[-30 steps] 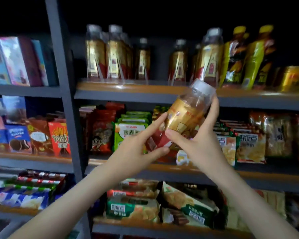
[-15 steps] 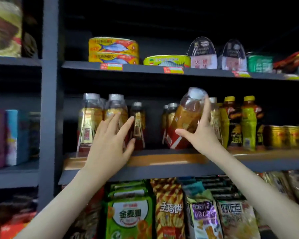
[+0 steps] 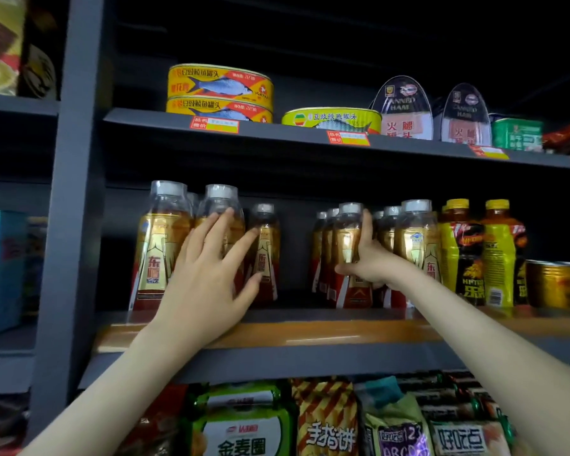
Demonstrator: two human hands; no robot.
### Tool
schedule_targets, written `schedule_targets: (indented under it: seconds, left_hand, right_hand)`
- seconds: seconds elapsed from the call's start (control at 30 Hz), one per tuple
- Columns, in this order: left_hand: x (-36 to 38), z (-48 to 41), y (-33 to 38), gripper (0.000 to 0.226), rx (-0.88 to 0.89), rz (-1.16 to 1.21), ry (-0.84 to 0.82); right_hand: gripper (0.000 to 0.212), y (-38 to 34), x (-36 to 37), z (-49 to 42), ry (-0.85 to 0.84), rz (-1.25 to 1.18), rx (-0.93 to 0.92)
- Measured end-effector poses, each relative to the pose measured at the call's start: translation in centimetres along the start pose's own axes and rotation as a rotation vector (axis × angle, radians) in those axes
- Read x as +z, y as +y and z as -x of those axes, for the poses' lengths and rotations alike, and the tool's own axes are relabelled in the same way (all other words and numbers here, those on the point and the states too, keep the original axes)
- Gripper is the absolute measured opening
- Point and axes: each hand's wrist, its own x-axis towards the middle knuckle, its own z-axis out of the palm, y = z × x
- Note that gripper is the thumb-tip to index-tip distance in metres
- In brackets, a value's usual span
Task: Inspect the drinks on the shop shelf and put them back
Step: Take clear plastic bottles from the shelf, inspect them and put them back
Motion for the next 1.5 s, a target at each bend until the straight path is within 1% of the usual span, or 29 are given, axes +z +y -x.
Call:
schedule_targets:
  seconds: [0.13, 0.2, 0.23, 0.3, 0.33, 0.37, 0.4, 0.47, 0.5, 0.6, 0.73, 0.9, 1.07, 1.17, 1.23, 1.37, 1.43, 1.5]
  left_hand:
    - [-0.2, -0.3, -0.6, 0.059, -0.007, 0.011, 0.051]
    - [0.0, -0.3, -0.8, 0.059, -0.026, -0.014, 0.100]
    - [0.0, -0.3, -0.8, 0.059, -0.044, -0.045, 0.122]
    - [0.1, -0.3, -0.8, 0.063, -0.100, -0.107, 0.126]
    - [0.1, -0.3, -0.8, 0.066, -0.122, -0.130, 0.112]
    - [0.1, -0.4, -0.9, 0.068, -0.137, -0.146, 0.093]
    - [0.2, -0.3, -0.9, 0.070, -0.149, -0.158, 0.078]
    - [0.5, -0.1, -1.0, 0.070, -0.175, -0.172, 0.059]
    - [0.6, 0.0, -1.0, 0.070, -0.189, -0.172, 0.056]
    - [0.9, 0.1, -1.0, 0.070, -0.213, -0.171, 0.078]
    - [1.1, 0.1, -1.0, 0.070, -0.202, -0.172, 0.088]
    - [1.0, 0.2, -0.9, 0.069, -0.194, -0.170, 0.095]
    - [1.1, 0.2, -0.9, 0.068, -0.198, -0.171, 0.101]
    - [1.0, 0.2, -0.8, 0.068, -0.199, -0.160, 0.108]
    - [0.9, 0.2, -0.7, 0.068, -0.200, -0.147, 0.096]
    - [0.6, 0.0, -0.5, 0.067, -0.197, -0.142, 0.098]
    - [-0.3, 0.0, 0.0, 0.066, -0.185, -0.111, 0.117]
    - [-1.4, 0.4, 1.1, 0.067, -0.164, 0.019, 0.138]
  right_hand:
    - [0.123, -0.8, -0.2, 0.2, -0.035, 0.001, 0.090]
    - [0.123, -1.7, 0.1, 0.8, 0.064, 0.049, 0.073]
    - [0.120, -2.2, 0.6, 1.1, 0.154, 0.127, 0.005]
    - [0.113, -3.7, 2.2, 1.4, 0.335, 0.321, -0.217]
    - [0.109, -4.7, 3.2, 1.2, 0.358, 0.362, -0.318]
    - [0.105, -5.9, 4.0, 0.9, 0.319, 0.361, -0.372]
    - [0.103, -7.2, 4.8, 0.3, 0.242, 0.327, -0.380]
    - [0.099, -9.1, 6.0, -1.8, 0.079, 0.234, -0.326]
    - [0.098, -9.7, 6.5, -3.0, 0.042, 0.209, -0.316]
    - [0.099, -10.1, 7.8, -5.9, -0.001, 0.182, -0.305]
    - [0.103, -9.7, 8.9, -6.7, -0.085, 0.066, -0.293]
    - [0.099, -9.3, 8.3, -5.8, -0.068, 0.000, -0.332]
    - [0.101, -8.7, 6.5, -3.4, 0.028, 0.076, -0.422]
    - [0.099, -8.0, 4.8, -0.8, 0.142, 0.151, -0.483]
    - [0.097, -7.2, 3.8, 1.3, 0.218, 0.225, -0.570]
    - [0.096, -6.0, 2.2, 5.1, 0.439, 0.354, -0.828]
    - [0.092, -5.8, 1.2, 6.9, 0.552, 0.328, -0.913]
    - [0.087, -5.8, 0.2, 9.1, 0.645, 0.263, -0.962]
